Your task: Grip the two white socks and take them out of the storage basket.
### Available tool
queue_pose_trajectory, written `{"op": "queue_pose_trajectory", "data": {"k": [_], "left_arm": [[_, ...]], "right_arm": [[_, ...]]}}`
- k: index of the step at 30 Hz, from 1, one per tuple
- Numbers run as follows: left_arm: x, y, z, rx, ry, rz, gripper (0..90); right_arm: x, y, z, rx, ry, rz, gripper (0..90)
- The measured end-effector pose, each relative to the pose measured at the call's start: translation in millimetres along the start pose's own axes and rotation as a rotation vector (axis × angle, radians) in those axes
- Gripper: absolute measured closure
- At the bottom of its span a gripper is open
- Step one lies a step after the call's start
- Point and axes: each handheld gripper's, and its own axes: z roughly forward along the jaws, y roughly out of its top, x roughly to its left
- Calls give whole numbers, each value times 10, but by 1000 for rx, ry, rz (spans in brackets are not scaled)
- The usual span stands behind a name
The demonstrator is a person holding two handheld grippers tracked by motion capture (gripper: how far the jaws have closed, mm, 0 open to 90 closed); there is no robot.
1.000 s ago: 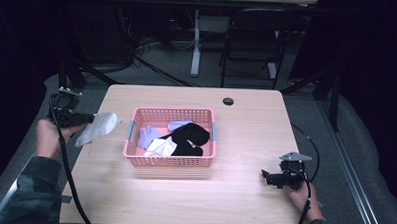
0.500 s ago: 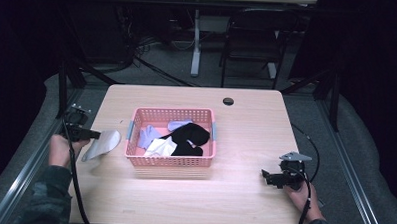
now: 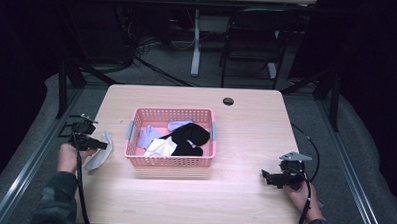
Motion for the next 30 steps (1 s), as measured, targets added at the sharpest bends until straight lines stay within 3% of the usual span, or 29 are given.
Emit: {"op": "queue_pose_trajectory", "data": {"k": [1,2,3,4,5,6,10,12,15,17,19,20,24,25,30], "left_arm": [[-2,1,-21,-3,-2,3,716],[-7,-1,-48,-14,-4,-1,610],[-15,1,-80,-22,0,-4,610],[-23,7,-116,-28,2,-6,512],[-35,11,-154,-37,9,-8,512],[-56,26,-237,-58,9,0,422],[-109,69,-373,-95,18,16,326],[-201,132,-505,-134,23,40,253],[-281,184,-586,-153,22,65,210],[-426,274,-677,-171,21,107,191],[-481,304,-697,-180,19,118,175],[-582,372,-723,-182,16,150,169],[-737,470,-721,-185,4,186,161],[-832,533,-698,-179,-3,216,158],[-1007,644,-593,-158,-25,253,154]], "right_arm": [[1,0,2,-2,-1,1,0],[0,0,0,0,0,0,0],[0,0,0,0,0,0,0],[0,0,0,-1,0,0,0],[0,0,0,-1,0,0,0],[0,0,0,0,0,0,0],[0,0,0,0,0,0,0],[0,0,0,0,0,0,0],[0,0,0,0,0,0,0],[0,0,0,0,0,0,0],[0,0,0,0,0,0,0],[0,0,1,0,0,0,0],[0,0,0,0,0,0,0],[1,0,2,-2,-1,2,0],[-1,0,0,0,0,0,0]]}}
